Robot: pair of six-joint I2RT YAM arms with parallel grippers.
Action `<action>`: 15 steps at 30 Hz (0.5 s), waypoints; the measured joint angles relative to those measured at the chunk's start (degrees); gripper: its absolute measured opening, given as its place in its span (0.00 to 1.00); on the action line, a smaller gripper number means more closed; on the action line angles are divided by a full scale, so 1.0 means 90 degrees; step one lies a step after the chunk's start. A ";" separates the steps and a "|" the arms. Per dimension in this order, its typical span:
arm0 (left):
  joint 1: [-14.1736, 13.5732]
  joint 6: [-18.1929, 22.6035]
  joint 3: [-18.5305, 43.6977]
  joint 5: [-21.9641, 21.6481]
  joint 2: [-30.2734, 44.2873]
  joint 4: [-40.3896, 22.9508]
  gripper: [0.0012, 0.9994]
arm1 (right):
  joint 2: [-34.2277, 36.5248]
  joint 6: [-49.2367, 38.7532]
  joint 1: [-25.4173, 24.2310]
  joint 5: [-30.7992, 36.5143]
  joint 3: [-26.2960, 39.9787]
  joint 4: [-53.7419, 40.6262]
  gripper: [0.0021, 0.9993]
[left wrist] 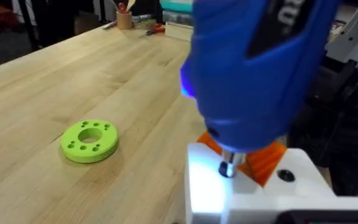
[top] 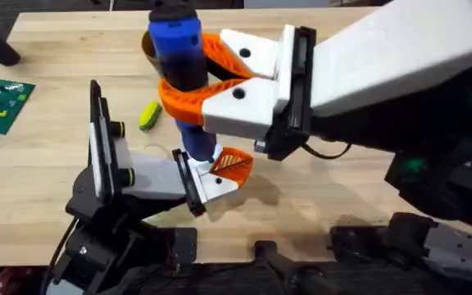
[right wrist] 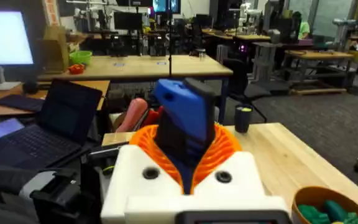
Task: Pick up the gripper from the table and insert it into the empty holder that is missing its gripper. Then pick up a screw, insert it into the mounting hole, and use the screwdriver to tighten it. Finally, clean up the table by picking up the vegetable and placing it into the bucket.
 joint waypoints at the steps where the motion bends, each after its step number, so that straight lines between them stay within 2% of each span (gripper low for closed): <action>1: 0.0000 0.0000 0.0000 0.0000 0.0000 0.0000 0.01 | 0.0000 -0.0012 0.0000 -0.0001 0.0000 0.0014 0.04; 15: 0.0000 0.0000 0.0000 0.0000 0.0000 0.0000 0.01 | 0.0000 -0.0161 0.0000 -0.0002 -0.0007 -0.0072 0.04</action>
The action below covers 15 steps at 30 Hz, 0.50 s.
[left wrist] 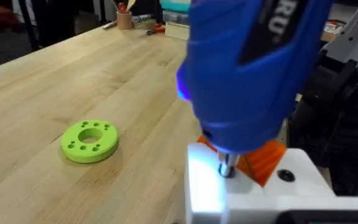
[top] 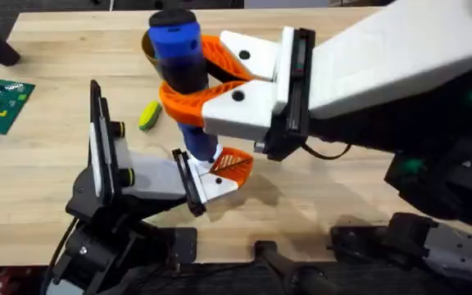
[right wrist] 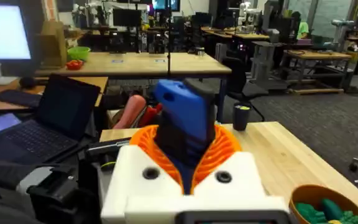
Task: Pick up the gripper from the table and insert it into the empty holder that is missing its gripper. Then pick up a screw, insert it into the mounting hole, and use the screwdriver to tighten it. Finally, clean up the table by picking up the vegetable and placing it into the bucket.
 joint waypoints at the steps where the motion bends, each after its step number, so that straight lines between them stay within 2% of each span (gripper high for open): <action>1: 0.0000 0.0000 0.0000 0.0000 0.0002 0.0000 0.01 | 0.0000 -0.0002 0.0000 0.0000 -0.0002 -0.0008 0.04; 15: 0.0000 0.0002 0.0000 0.0000 0.0000 0.0000 0.01 | -0.0343 -0.0007 -0.0019 0.0000 -0.0008 -0.0316 0.04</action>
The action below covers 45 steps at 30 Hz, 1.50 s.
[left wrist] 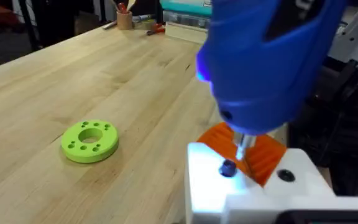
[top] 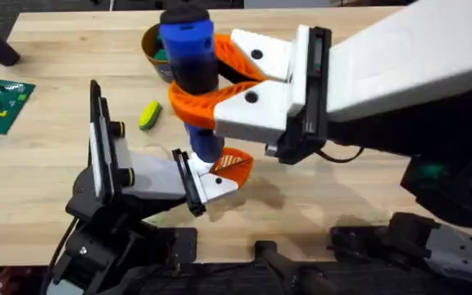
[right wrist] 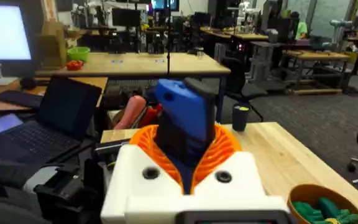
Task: Pick up the gripper from the table and insert it into the empty holder that is missing its gripper. Then pick up a screw, insert it into the mounting hole, and use the screwdriver to tighten it. Finally, clean up the table by picking up the vegetable and placing it into the bucket.
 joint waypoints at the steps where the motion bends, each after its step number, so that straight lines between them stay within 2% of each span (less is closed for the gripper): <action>1: 0.0000 0.0000 0.0000 0.0000 0.0000 0.0000 0.01 | -0.0004 0.0000 -0.0002 0.0002 0.0000 0.0019 0.04; 45: 0.0000 -0.0006 0.0000 0.0000 0.0000 -0.0001 0.01 | 0.0146 -0.0136 -0.0012 0.0002 0.0000 -0.0173 0.04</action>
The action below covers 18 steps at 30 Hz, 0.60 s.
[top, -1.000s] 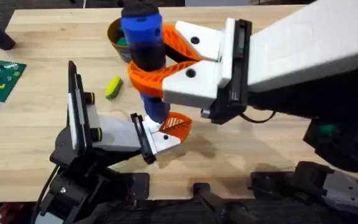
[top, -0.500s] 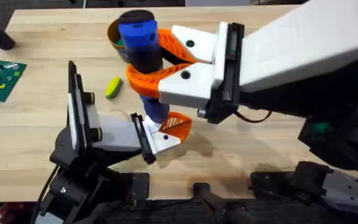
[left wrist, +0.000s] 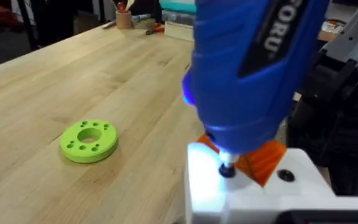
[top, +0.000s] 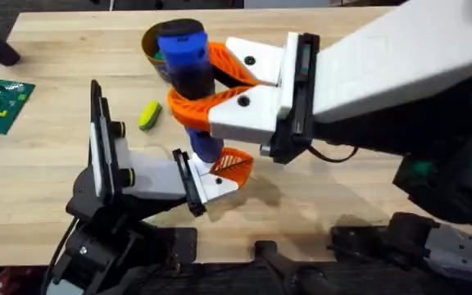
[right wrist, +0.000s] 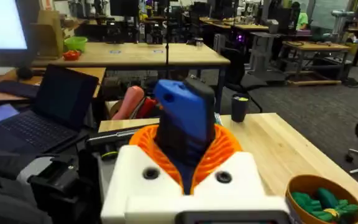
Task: Pick up the gripper from the table and insert it into the empty holder that is missing its gripper. Then pick up a screw, insert it into the mounting hole, and use the screwdriver to tighten it. Finally, clean up the table by picking up the vegetable and placing it into the bucket.
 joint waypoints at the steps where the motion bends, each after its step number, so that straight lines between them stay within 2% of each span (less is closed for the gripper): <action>1: 0.0000 -0.0004 0.0000 0.0000 0.0000 0.0000 0.01 | 0.0000 0.0000 0.0000 0.0000 0.0000 -0.0002 0.04; 18: 0.0000 -0.0008 0.0000 -0.0003 0.0000 0.0003 0.01 | 0.0002 0.0000 0.0000 -0.0002 -0.0016 0.0130 0.04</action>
